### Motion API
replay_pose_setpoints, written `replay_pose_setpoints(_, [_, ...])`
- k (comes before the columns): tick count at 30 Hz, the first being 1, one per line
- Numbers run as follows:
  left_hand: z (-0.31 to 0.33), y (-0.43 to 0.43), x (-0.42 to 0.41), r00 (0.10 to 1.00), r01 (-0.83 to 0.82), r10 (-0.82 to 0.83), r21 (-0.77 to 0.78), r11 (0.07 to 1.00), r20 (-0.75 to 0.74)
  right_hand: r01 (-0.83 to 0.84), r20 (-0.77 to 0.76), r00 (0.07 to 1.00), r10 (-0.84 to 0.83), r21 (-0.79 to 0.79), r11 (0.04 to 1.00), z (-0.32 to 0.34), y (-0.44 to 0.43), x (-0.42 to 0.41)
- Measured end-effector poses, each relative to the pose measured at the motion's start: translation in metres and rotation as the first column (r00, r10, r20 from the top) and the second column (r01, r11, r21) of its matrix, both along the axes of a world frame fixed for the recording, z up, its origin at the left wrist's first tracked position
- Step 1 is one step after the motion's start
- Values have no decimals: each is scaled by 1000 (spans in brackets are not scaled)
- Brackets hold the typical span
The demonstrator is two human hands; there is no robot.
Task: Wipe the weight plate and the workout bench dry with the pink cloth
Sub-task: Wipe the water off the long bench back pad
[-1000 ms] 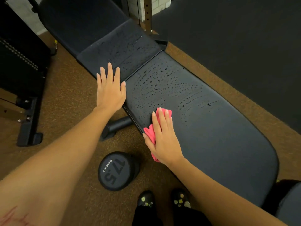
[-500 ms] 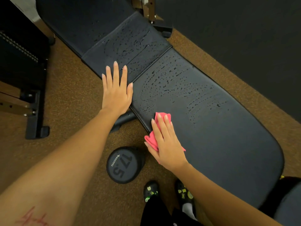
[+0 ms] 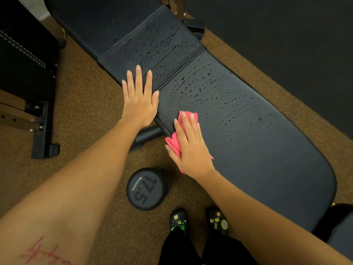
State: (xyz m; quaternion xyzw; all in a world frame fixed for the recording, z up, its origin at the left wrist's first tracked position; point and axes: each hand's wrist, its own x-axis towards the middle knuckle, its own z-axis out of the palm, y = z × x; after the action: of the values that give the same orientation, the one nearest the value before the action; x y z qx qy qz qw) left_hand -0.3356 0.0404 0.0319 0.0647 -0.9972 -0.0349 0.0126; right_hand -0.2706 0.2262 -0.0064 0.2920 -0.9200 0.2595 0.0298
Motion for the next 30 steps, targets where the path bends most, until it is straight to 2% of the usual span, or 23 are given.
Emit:
replay_pose_setpoints(3, [1, 0, 0, 1000, -3, 3, 8, 1000, -2, -20, -9, 1000, 20, -12, 1000, -2, 7, 4])
replay_pose_setpoints(8, [1, 1, -1, 1000, -9, 9, 32, 999, 11, 124, 69, 990, -123, -21, 992, 9, -22, -23])
replay_pose_setpoints(12, [3, 1, -2, 999, -17, 15, 40, 999, 40, 168, 100, 981, -169, 21, 986, 14, -40, -38])
replay_pose_setpoints(17, [4, 1, -1, 999, -22, 20, 47, 999, 44, 9, -27, 1000, -7, 75, 997, 4, -12, 1])
replay_pose_setpoints(20, [4, 2, -1, 999, -18, 17, 41, 999, 47, 9, -47, 999, -5, 90, 996, 0, -6, 7])
replay_pose_setpoints(25, [3, 2, -1, 999, -24, 22, 47, 999, 49, 76, 41, 996, -76, 12, 997, 8, -22, -24])
replay_pose_setpoints(30, [3, 2, -1, 998, -28, 25, 46, 999, 49, 173, 119, 978, -171, -1, 985, 14, -29, -37])
